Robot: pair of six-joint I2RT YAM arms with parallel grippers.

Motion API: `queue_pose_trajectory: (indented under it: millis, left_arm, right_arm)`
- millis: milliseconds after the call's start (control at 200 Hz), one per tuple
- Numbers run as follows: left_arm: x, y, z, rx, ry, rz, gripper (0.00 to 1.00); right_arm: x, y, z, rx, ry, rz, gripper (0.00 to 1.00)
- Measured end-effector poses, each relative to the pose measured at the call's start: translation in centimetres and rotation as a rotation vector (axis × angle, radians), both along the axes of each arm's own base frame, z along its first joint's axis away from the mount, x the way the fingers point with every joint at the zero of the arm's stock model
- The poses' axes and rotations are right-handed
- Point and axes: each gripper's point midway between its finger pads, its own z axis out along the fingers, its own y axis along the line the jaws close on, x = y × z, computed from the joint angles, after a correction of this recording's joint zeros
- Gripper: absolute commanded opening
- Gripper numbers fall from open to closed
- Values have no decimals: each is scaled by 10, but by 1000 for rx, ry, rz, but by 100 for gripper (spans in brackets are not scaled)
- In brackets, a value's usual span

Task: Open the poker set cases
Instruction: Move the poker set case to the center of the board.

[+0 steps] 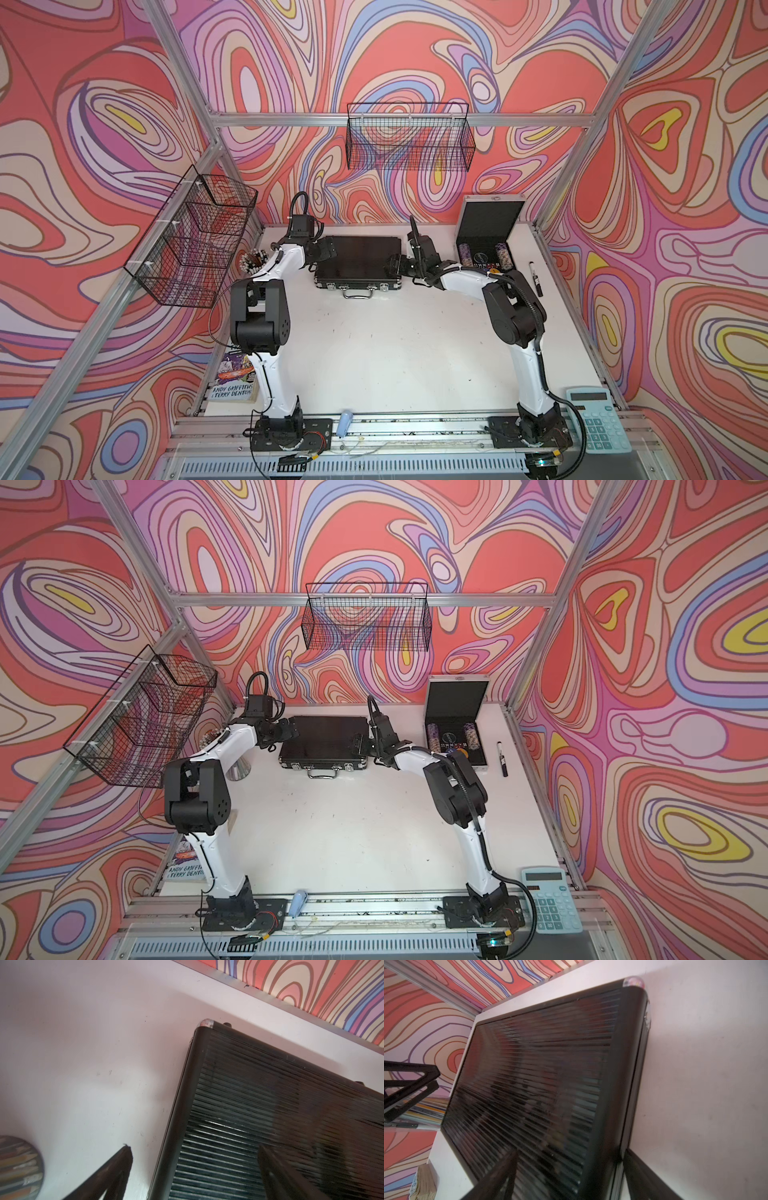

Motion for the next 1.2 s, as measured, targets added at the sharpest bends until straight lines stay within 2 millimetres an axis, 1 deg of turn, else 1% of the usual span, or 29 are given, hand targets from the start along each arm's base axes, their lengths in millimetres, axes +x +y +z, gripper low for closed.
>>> queue_pose_trajectory:
  millis: [75,185,270,346,596,731,796,861,931,1087,1202]
  left_arm:
    - [8,-3,-5,-17,7,-16,94]
    - [16,-11,-17,-51,29,-46,93]
    - [18,-19,-28,-86,51,-71,92]
    - [18,-21,-34,-98,64,-81,90]
    - [17,-24,-37,-88,67,-87,88]
    - [16,-25,-37,-71,54,-84,88]
    - [13,-31,-37,-76,41,-91,87]
    - [8,-42,-37,-78,38,-110,87]
    - [0,-58,-37,-82,43,-137,87]
    - [-14,-96,-37,-86,56,-204,86]
    - [-22,-119,-37,-91,66,-241,86]
  right_arm:
    - [5,2,-7,3,10,-7,82]
    - [15,1,-6,9,5,-22,82]
    - [19,1,-6,10,7,-29,82]
    - [21,1,-7,10,7,-32,81]
    - [21,-1,-8,18,14,-18,80]
    - [19,-7,-10,36,9,-9,80]
    - [16,-13,-10,41,9,-10,80]
    - [14,-23,-10,39,14,-22,79]
    - [14,-37,-10,35,21,-34,79]
    - [21,-71,-9,17,15,-78,79]
    - [18,-93,-9,-7,12,-109,79]
